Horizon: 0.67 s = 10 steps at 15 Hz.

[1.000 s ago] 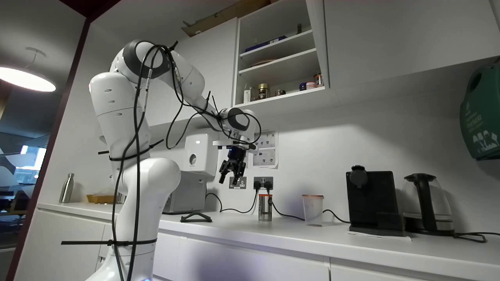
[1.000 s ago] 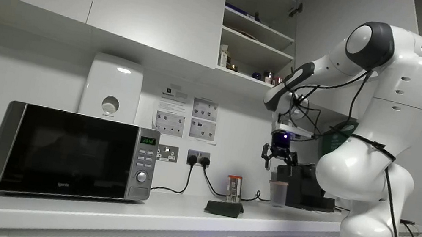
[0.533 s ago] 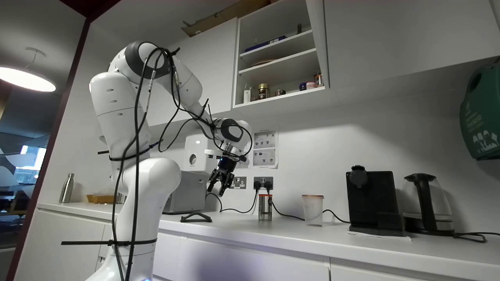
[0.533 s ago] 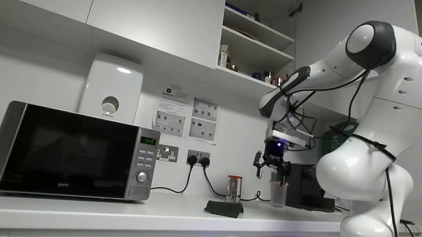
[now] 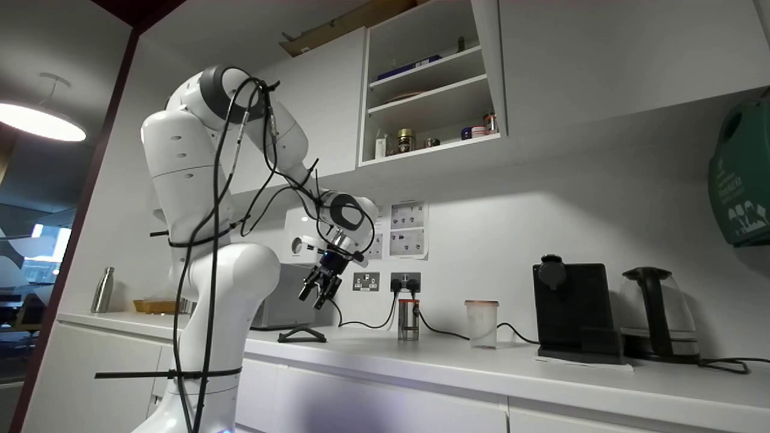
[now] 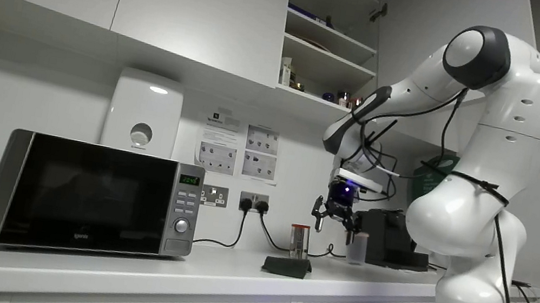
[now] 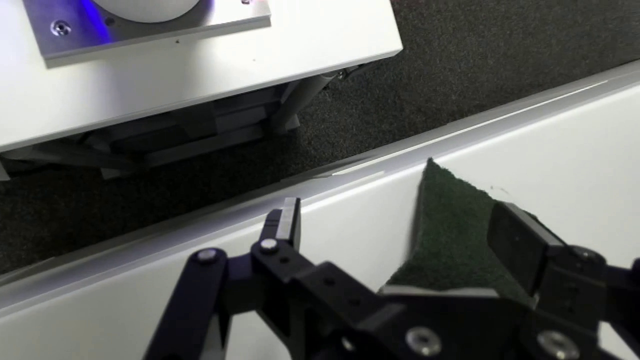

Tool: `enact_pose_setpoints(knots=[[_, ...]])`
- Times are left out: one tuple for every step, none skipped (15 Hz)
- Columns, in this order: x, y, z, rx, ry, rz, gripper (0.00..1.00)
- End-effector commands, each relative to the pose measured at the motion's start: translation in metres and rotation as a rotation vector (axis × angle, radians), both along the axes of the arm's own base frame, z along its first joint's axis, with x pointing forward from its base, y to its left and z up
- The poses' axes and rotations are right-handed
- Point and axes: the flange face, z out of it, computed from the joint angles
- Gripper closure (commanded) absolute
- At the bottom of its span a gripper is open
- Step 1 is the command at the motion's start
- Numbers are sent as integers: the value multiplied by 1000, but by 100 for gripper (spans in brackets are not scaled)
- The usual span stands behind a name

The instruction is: Wipe the counter with the towel

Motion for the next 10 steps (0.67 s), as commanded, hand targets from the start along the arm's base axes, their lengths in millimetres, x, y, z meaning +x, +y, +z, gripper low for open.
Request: enact_pose_setpoints(knots=[[10,3,-12,59,32,-61,0],[11,2,-17,67,41,-71,0],[12,0,-22,77,51,-79,0],[12,-2,-22,104,60,-63,0],[6,2,-17,66,49,-44,0],[7,1,-20,68,56,-45,0],[7,1,-21,68,59,-45,0],[7,1,-21,68,58,-45,0],[7,1,-20,68,58,-45,0],[7,1,-20,68,58,-45,0]])
